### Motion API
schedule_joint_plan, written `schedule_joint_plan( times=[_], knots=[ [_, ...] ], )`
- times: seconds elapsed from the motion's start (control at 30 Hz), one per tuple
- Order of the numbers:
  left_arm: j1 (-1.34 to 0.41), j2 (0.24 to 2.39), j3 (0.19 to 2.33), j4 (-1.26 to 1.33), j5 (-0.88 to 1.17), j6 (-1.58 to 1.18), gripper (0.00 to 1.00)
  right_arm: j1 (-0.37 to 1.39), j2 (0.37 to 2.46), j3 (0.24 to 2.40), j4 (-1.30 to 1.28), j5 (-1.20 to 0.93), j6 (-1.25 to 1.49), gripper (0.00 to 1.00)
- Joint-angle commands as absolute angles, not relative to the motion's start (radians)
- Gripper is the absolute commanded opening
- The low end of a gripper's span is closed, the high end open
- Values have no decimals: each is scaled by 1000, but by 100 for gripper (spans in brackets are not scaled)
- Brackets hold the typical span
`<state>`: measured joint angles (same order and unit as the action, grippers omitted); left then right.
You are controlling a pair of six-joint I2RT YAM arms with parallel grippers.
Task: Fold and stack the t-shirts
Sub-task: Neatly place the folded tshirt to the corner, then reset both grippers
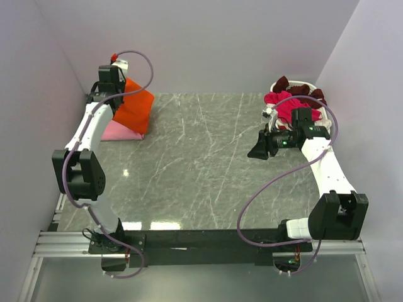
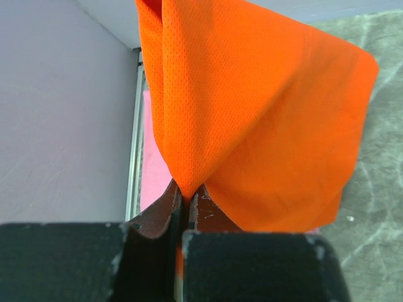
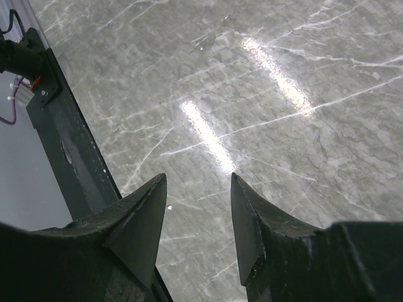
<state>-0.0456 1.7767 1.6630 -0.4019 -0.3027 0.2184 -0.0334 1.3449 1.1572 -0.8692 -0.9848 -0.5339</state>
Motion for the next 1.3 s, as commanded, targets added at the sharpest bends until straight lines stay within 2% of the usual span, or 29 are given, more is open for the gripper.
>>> schedule_joint_plan(
  times=[0.0,0.57,0.6,0.63,0.67,0.7,0.73,0.77,0.87,0.93,0.97,1.0,1.03,1.07,1.13,1.27],
  knots=[
    [-5,1781,1703,-354,-275,192,0,-41,1348,1184,-879,-1002,-551,52],
    [133,2077,1882,-374,-288,135,0,-41,1361,1180,-871,-983,-543,53],
    [143,2094,1900,-371,-304,124,3,-43,1361,1178,-870,-982,-543,53],
    [147,2133,1910,-368,-357,112,30,-43,1359,1177,-867,-971,-545,53],
    [150,2157,1923,-361,-406,65,53,-43,1359,1178,-864,-965,-542,53],
    [156,2180,1968,-359,-485,30,69,-43,1359,1174,-856,-957,-538,53],
    [161,2213,1991,-360,-631,-32,81,-43,1356,1170,-850,-950,-534,53],
    [167,2226,2023,-411,-667,-132,98,-43,1347,1167,-842,-927,-525,53],
    [195,2205,2187,-546,-632,-269,99,-43,1315,1147,-795,-876,-497,53],
    [192,2060,2127,-520,-556,-304,99,-44,1298,1134,-759,-841,-485,53],
    [192,1990,2064,-488,-426,-322,99,-43,1281,1131,-749,-824,-474,53],
    [190,1912,1898,-377,-320,-321,99,-44,1270,1123,-730,-787,-471,53],
    [190,1761,1811,-326,-219,-315,99,-46,1261,1118,-720,-773,-468,53],
    [192,1690,1649,-269,-14,-307,99,-51,1235,1106,-706,-743,-459,54],
    [190,1506,1513,-161,131,-314,99,-58,1186,1092,-661,-720,-439,54],
    [186,1260,1248,-141,357,-370,100,-71,1082,1055,-551,-554,-358,57]
  ],
)
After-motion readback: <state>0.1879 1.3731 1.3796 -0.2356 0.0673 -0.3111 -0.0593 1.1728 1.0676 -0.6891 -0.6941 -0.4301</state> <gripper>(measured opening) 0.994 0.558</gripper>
